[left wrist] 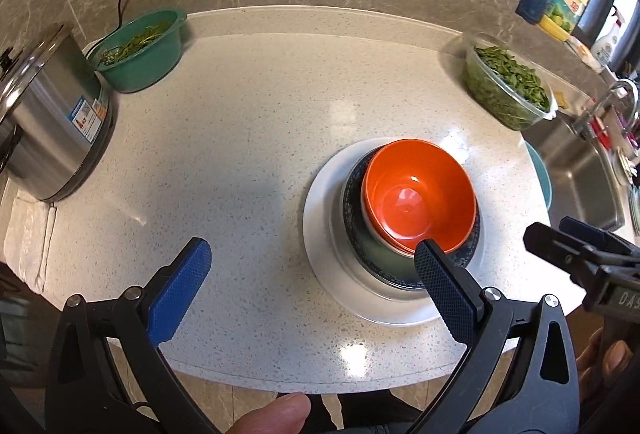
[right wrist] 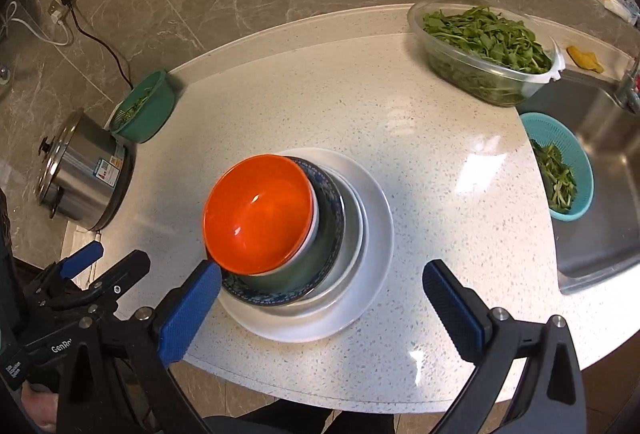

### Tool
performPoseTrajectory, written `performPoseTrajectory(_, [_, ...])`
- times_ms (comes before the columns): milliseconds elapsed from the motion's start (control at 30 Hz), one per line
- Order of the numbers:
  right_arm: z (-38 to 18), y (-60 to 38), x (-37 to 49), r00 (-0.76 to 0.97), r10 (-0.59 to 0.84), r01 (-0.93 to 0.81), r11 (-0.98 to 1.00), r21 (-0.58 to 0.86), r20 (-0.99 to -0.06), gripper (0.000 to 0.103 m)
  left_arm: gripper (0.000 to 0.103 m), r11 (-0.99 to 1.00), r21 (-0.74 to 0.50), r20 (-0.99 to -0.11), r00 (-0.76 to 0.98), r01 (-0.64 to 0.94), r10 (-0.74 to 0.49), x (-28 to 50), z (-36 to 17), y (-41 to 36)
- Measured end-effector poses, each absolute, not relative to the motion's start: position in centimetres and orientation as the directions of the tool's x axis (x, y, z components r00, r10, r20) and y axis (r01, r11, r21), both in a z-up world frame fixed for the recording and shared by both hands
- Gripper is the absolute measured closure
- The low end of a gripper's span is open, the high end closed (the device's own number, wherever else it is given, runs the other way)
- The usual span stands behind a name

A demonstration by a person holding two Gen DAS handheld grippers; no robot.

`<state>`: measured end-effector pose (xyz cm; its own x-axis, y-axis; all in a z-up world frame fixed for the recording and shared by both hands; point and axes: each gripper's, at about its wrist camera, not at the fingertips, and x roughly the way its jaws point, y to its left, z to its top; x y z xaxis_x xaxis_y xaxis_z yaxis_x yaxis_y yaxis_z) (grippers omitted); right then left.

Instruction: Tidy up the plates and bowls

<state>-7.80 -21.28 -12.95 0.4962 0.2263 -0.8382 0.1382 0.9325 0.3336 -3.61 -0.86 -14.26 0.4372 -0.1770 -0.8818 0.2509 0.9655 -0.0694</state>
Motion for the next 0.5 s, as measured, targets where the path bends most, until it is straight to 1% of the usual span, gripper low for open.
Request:
performPoseTrajectory(200, [-12.3,-20.4,-8.0,0.509,0.19,0.156,0.939,0.307,-0.839,0.0,0.0,0.959,-0.074,-0.882,0.43,0.274,-0.192,-3.3,-14.0,-0.4])
performPoseTrajectory(500, [-12.1,-19.5,-7.5,0.513,0.181,0.158,0.941,0.3,-0.839,0.0,0.0,0.958,-0.074,-0.882,0.43,0.277,-0.192,-2.7,-14.0,-0.2])
